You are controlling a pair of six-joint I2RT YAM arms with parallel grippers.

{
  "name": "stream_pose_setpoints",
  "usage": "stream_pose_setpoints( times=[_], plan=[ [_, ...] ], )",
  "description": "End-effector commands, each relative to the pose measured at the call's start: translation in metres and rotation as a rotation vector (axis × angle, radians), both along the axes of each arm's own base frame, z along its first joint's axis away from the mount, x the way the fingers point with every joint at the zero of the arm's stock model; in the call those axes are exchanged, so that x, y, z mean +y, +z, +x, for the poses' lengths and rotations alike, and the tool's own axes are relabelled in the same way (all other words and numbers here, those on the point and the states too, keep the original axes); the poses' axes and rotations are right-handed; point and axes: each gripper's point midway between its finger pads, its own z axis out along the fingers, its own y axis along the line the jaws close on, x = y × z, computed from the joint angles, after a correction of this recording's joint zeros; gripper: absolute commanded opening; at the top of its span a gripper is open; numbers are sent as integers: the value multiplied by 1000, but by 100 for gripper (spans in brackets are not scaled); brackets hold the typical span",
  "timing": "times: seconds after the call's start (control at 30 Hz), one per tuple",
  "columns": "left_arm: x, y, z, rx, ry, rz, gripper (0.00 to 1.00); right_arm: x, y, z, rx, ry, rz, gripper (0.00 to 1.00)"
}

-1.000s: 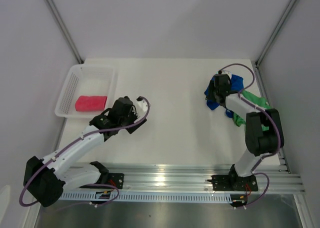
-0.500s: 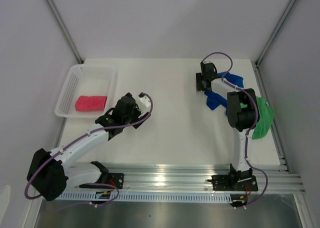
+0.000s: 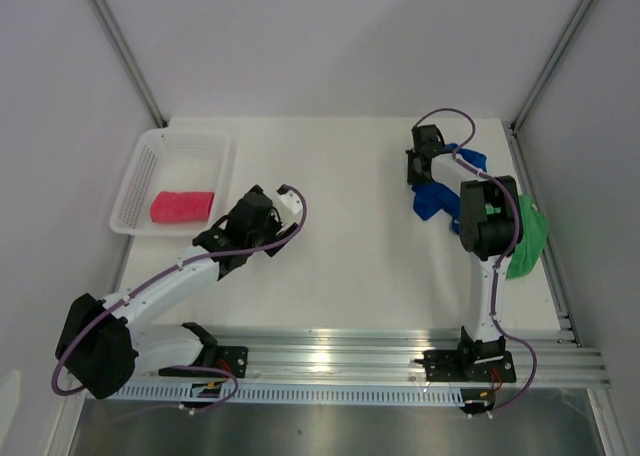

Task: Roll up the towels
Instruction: Grab a towel with the right arm, then move the towel to the center of the board

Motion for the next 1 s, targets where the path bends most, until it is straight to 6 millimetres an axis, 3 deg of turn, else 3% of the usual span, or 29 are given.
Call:
stream_pose_setpoints(
  times=[0.0, 0.07, 0.2, 0.27, 0.3, 0.33, 0.37, 0.4, 0.43, 0.47, 0.5, 0.53, 0.57, 0.63, 0.67, 0.73, 0.8, 0.83, 0.97],
  plan=[
    [-1, 13, 9, -44, 21, -14, 100, 5, -4, -20, 63, 27, 32, 3],
    [-1, 15, 9, -47, 22, -15, 99, 7, 2, -18, 45, 44, 37, 0],
    [0, 13, 9, -46, 25, -13, 99, 31, 46, -15, -44, 142, 49, 0],
    [0, 12, 8, -36, 26, -19, 100, 51, 92, -15, -137, 198, 73, 0],
    [2, 11, 8, -29, 43, -33, 99, 71, 115, -17, -184, 242, 92, 0],
    [-1, 12, 8, -14, 33, -59, 100, 83, 155, -23, -261, 270, 114, 0],
    [0, 9, 5, 13, 32, -70, 99, 99, 178, -29, -302, 320, 140, 0],
    [5, 14, 6, 19, 54, -114, 100, 127, 201, -43, -347, 402, 136, 0],
    [6, 15, 5, 33, 57, -141, 100, 139, 245, -58, -432, 447, 142, 0],
    [4, 19, 2, 49, 36, -177, 99, 153, 264, -72, -467, 497, 145, 0],
    [11, 30, 4, 29, 60, -213, 99, 182, 284, -96, -507, 587, 160, 0],
    [13, 34, 4, 23, 66, -227, 99, 194, 300, -112, -539, 631, 179, 0],
    [15, 38, 5, 17, 70, -236, 99, 200, 333, -136, -606, 674, 217, 0],
    [21, 50, 7, -5, 87, -244, 99, 227, 358, -181, -640, 792, 307, 0],
    [22, 56, 7, -12, 89, -248, 100, 226, 384, -205, -693, 822, 351, 0],
    [29, 69, 5, -28, 105, -260, 99, 240, 404, -249, -720, 926, 419, 0],
    [38, 84, 7, -45, 130, -294, 99, 231, 419, -282, -742, 969, 457, 0],
    [43, 102, 7, -65, 143, -315, 99, 228, 420, -291, -737, 971, 472, 0],
    [53, 141, -2, -95, 121, -344, 99, 204, 388, -316, -638, 918, 516, 0]
  ],
)
